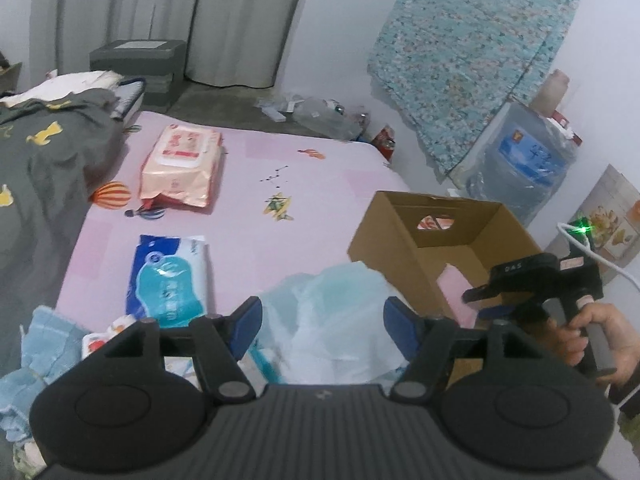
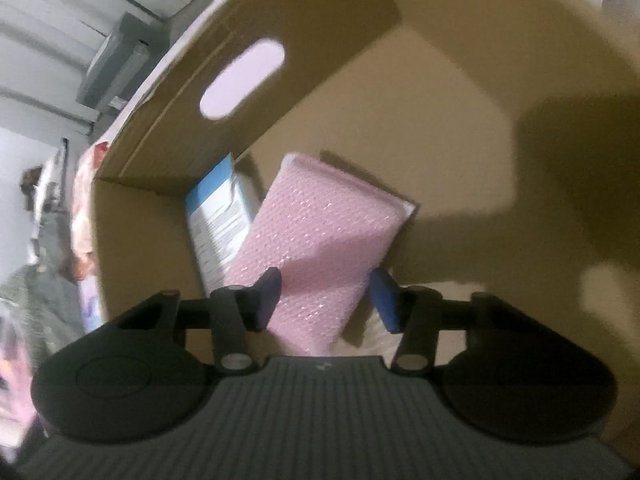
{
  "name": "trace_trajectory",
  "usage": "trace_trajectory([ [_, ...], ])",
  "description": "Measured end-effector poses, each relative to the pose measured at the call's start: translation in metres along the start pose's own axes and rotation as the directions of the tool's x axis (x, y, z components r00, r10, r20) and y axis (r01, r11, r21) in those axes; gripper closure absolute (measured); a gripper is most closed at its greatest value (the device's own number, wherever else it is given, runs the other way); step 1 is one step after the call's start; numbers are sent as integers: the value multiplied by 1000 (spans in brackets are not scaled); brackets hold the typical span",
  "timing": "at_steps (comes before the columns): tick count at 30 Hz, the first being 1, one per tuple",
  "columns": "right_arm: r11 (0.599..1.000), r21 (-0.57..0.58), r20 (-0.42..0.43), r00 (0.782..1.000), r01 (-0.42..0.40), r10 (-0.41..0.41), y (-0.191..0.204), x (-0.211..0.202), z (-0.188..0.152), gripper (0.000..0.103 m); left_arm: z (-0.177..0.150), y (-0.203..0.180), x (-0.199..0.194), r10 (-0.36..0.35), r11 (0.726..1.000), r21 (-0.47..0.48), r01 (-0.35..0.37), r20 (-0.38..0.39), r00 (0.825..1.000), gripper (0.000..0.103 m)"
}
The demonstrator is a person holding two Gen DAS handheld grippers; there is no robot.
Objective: Organize soft objects
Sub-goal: 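Release the sponge beside the medicine box and lift the right gripper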
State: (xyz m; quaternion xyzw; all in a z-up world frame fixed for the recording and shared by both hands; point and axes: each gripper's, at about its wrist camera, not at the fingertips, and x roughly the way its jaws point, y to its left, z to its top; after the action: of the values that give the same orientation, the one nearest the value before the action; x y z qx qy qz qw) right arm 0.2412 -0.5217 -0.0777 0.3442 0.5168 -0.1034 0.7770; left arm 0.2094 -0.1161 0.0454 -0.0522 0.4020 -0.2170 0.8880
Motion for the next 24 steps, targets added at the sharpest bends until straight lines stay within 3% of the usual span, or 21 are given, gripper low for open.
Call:
trace_trajectory([
  [3,995,89,-27,999,-33,35,-9,0,9,54,-4,9,-5,1,1000,-21,-1,8,1000,35],
  [5,993,115,-41,999,-19,23,-8,0,11,47,-6,13,-7,-1,999,-34,1,8,1000,35],
  [7,990,142,-63,998,-3,12,-8,4,11,26,-8,17,-8,0,999,-42,0,6,1000,35],
  [10,989,144,-68,998,18,-8,2,12,15,25,-10,18,-9,3,999,-45,-3,5,1000,35],
  [14,998,8,-13,998,65,-65,19,15,23,28,-10,20,-10,7,999,-49,-7,-1,1000,35],
  [17,984,-126,42,992,122,-117,28,12,34,43,-10,24,-9,11,999,-53,-11,-14,1000,34],
  [18,971,-181,68,987,154,-144,32,9,37,51,-10,25,-8,10,998,-59,-11,-18,1000,34],
  [22,882,-346,197,944,321,-266,37,3,45,52,-11,27,-6,7,998,-66,-8,-20,1000,34],
  [24,880,-337,211,938,334,-276,32,0,48,51,-11,27,-6,7,998,-64,-9,-22,1000,34],
])
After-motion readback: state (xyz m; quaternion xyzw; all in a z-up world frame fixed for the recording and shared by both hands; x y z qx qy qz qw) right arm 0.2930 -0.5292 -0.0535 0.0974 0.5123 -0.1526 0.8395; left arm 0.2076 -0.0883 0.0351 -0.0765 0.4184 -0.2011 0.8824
